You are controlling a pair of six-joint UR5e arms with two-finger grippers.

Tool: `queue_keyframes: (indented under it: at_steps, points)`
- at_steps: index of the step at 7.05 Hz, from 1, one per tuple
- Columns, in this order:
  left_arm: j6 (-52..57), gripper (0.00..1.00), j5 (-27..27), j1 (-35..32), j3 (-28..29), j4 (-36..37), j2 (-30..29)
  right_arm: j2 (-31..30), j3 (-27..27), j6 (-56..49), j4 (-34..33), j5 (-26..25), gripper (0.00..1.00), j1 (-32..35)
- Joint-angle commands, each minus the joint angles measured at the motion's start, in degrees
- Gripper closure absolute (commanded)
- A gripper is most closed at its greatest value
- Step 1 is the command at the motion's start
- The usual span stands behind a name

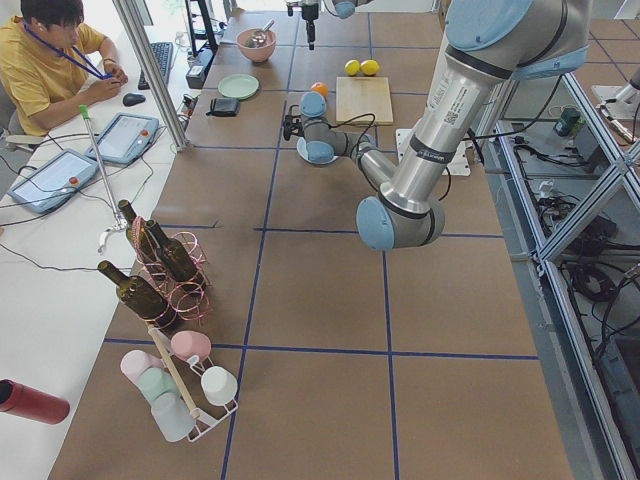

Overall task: Pick orange to plate
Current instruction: 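Reach the right gripper down to the orange while the left gripper holds the plate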

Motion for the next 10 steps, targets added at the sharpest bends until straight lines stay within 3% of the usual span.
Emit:
queue_keyframes:
  at_steps: [1, 2, 4, 5, 6, 10]
  points:
    - [0.1, 0.23, 0.0, 0.0, 0.0, -0.1, 0.5, 1.9, 3.9, 15.3, 2.2, -9.0, 0.0, -11.3]
    - [0.1, 0.23, 0.0, 0.0, 0.0, -0.1, 0.5, 3.6, 3.5, 18.4, 2.2, -12.8, 0.0, -13.4]
    - [0.1, 0.23, 0.0, 0.1, -0.1, -0.1, 0.6, 4.7, 1.8, 21.2, 2.3, -14.3, 0.0, -14.8]
    - [0.1, 0.23, 0.0, 0.0, 0.0, -0.1, 0.6, 5.1, 1.1, 21.2, 2.2, -19.7, 0.0, -16.8]
    - [0.1, 0.23, 0.0, 0.0, -0.1, -0.1, 0.6, 5.1, 1.1, 21.3, 2.1, -21.5, 0.0, -17.9]
    - [0.2, 0.23, 0.1, 0.1, -0.1, -0.1, 0.9, 6.6, -2.8, 21.3, 2.4, -21.8, 0.0, -20.0]
